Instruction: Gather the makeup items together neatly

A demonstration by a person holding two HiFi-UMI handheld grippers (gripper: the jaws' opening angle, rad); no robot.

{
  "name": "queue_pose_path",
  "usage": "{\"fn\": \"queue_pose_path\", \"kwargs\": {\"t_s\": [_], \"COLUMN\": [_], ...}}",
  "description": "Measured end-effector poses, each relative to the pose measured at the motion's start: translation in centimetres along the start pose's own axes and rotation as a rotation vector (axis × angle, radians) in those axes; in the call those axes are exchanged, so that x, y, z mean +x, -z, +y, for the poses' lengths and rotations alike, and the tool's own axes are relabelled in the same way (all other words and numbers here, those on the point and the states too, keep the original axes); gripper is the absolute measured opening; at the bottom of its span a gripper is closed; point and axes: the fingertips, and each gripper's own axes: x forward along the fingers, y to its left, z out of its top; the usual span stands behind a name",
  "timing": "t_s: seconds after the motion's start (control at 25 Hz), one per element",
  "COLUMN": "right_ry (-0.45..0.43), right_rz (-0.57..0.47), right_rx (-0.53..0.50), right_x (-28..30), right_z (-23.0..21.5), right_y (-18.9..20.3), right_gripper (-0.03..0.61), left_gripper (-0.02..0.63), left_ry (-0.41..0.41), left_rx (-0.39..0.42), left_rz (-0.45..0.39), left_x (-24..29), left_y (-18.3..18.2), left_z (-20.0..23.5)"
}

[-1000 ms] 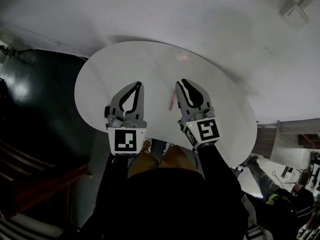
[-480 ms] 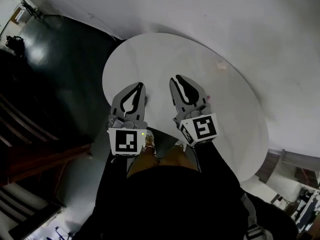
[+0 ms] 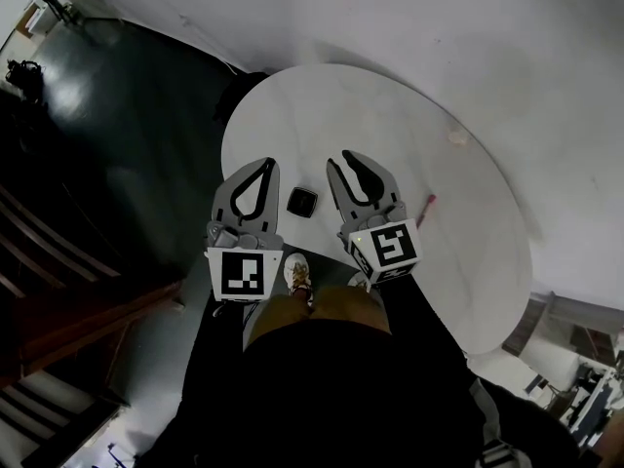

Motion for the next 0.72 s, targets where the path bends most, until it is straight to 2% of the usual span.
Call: {"fn": "queue_pose_path", "kwargs": {"t_s": [0.08, 0.2, 0.32, 0.48, 0.72], "right_ry": [-0.079, -0.222, -0.322, -0.395, -0.466], "right_rz": [0.106, 0.285, 0.429, 0.611, 0.782], "right_rx": [-0.047, -0.166, -0.225, -0.3, -0.326], "right_x": [1.2, 2.8, 3.8, 4.3, 4.0], "right_z": [1.6, 4.5, 6.2, 6.9, 7.3], "right_y": [2.6, 7.5, 13.0, 18.8, 24.0], "right_gripper": [0.194, 0.257, 0.284, 0.321, 0.331], "left_gripper": [0.015, 0.015, 0.015, 0.015, 0.015], "left_ry": [0.0, 0.001, 0.002, 0.008, 0.009], "left_rx": [-0.013, -0.029, -0.038, -0.058, -0.064], "left_rz": [0.006, 0.02, 0.029, 0.049, 0.064], "left_x": [-0.2, -0.5, -0.9, -1.3, -1.5], "left_y": [0.6, 1.6, 2.8, 4.2, 5.3], "left_z": [0.7, 1.6, 2.4, 2.9, 3.5]}}
